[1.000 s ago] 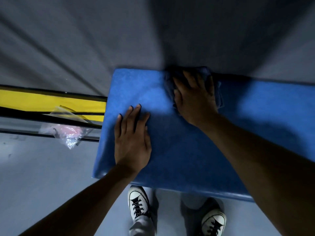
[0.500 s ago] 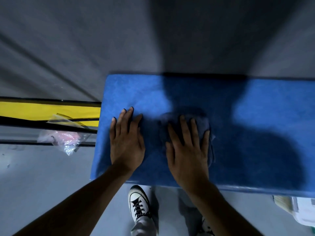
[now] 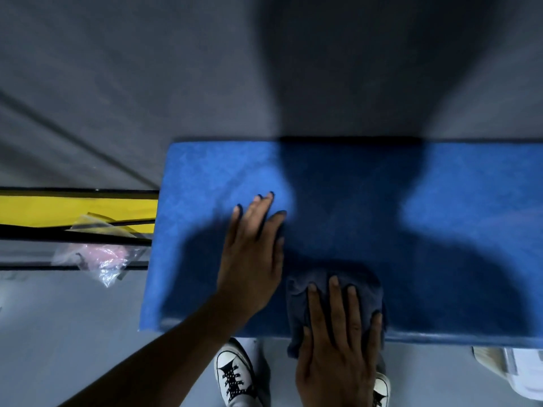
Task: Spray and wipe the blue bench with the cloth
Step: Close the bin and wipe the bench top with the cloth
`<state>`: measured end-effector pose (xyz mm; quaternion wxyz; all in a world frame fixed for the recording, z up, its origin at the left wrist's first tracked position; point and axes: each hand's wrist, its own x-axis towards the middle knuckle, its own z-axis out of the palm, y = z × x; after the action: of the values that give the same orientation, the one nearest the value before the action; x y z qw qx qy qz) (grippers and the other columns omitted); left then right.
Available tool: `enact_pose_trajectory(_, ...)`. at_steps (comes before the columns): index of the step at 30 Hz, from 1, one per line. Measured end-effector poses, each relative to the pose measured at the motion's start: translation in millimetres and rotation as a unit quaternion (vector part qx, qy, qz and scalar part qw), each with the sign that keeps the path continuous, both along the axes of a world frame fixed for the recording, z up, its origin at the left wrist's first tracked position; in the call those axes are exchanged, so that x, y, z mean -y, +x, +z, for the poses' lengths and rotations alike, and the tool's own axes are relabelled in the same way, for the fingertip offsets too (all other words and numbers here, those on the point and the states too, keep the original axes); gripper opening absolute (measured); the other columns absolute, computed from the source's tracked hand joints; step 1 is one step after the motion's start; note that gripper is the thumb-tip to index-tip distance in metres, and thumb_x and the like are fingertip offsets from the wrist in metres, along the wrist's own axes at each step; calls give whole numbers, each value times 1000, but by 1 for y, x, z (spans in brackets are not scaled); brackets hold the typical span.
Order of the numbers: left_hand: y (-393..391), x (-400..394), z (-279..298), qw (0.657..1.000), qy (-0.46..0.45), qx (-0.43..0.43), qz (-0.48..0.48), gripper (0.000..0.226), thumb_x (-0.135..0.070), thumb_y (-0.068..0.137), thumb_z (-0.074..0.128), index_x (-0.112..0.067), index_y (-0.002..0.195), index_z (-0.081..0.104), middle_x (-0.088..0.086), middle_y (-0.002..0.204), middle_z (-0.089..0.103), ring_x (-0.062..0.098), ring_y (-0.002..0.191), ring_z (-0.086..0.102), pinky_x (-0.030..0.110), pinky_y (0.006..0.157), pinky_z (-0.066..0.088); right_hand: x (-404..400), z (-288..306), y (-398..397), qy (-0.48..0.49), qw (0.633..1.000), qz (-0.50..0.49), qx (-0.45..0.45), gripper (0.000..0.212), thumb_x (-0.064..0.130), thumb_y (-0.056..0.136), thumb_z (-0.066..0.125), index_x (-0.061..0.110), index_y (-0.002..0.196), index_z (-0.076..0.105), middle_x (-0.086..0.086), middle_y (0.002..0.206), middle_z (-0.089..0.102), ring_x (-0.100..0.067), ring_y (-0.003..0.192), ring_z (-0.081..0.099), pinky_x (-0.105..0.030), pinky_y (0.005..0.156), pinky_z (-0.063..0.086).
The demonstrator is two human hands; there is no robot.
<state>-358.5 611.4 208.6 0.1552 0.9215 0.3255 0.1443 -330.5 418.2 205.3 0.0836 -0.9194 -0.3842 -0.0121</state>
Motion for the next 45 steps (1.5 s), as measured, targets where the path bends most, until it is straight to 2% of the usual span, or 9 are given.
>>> enact_pose_trajectory(5, 15, 11, -12, 998, 0, -59, 7, 44, -22, 100, 45, -16, 143, 53, 6, 165, 34, 24, 156, 26, 52, 126, 20, -12, 0, 32, -5, 1000, 13, -11, 57, 38, 94, 42, 18, 145, 56, -10, 159, 42, -32, 147, 39, -67, 115, 29)
enact_pose_trajectory(12, 17, 11, -12, 998, 4, -55, 15, 47, -21, 98, 47, -16, 143, 54, 7, 163, 37, 24, 155, 28, 54, 125, 22, -72, 8, 135, -56, 996, 52, -54, 69, 38, 88, 27, 22, 155, 39, -7, 166, 30, -29, 155, 22, -61, 123, 15)
enact_pose_trajectory(16, 17, 12, -13, 998, 21, -64, 11, 49, -20, 95, 49, -14, 143, 55, 8, 163, 37, 27, 154, 30, 56, 123, 24, -110, -2, 183, -34, 995, 78, -42, 66, 36, 91, 28, 21, 154, 41, -8, 164, 33, -31, 154, 23, -59, 124, 13)
enact_pose_trajectory(22, 18, 12, -15, 998, 28, -58, 13, 50, -19, 91, 49, -13, 140, 57, 8, 163, 39, 28, 153, 33, 55, 123, 24, -150, 2, 230, -31, 988, 130, -71, 74, 30, 87, 59, 27, 156, 32, -2, 165, 25, -29, 155, 13, -59, 125, 5)
enact_pose_trajectory(26, 18, 15, -13, 997, 43, -63, 15, 46, -19, 96, 44, -11, 139, 57, 9, 161, 42, 28, 152, 35, 55, 122, 26, -145, 4, 229, -31, 988, 135, -72, 72, 34, 91, 51, 33, 158, 24, 1, 167, 18, -27, 156, 8, -64, 123, 4)
enact_pose_trajectory(30, 18, 16, -15, 997, 47, -62, 15, 45, -18, 97, 43, -10, 140, 56, 10, 161, 42, 30, 152, 35, 56, 122, 25, -119, -3, 212, -25, 991, 120, -57, 55, 38, 98, 39, 33, 153, 36, -3, 167, 25, -29, 155, 18, -70, 119, 12)
enact_pose_trajectory(38, 20, 19, -13, 996, 55, -67, 23, 44, -14, 95, 49, -9, 137, 57, 13, 159, 44, 32, 150, 36, 57, 122, 26, -32, 3, 154, -58, 991, 101, -63, 54, 41, 100, 34, 32, 154, 38, -4, 170, 19, -29, 156, 15, -63, 121, 13)
enact_pose_trajectory(43, 25, 25, -9, 996, 46, -59, 46, 43, -9, 92, 48, -8, 134, 59, 14, 156, 47, 33, 148, 40, 58, 122, 27, 14, 8, 117, -59, 996, 42, -53, 55, 38, 100, 36, 28, 153, 43, -4, 168, 24, -29, 155, 21, -65, 120, 17)
enact_pose_trajectory(45, 35, 33, -2, 997, 26, -19, 65, 40, -9, 94, 48, -8, 131, 61, 13, 153, 50, 32, 146, 44, 57, 122, 27, 30, 11, 108, -40, 998, 24, -38, 55, 40, 103, 23, 26, 150, 49, -6, 166, 31, -32, 153, 28, -67, 118, 21)
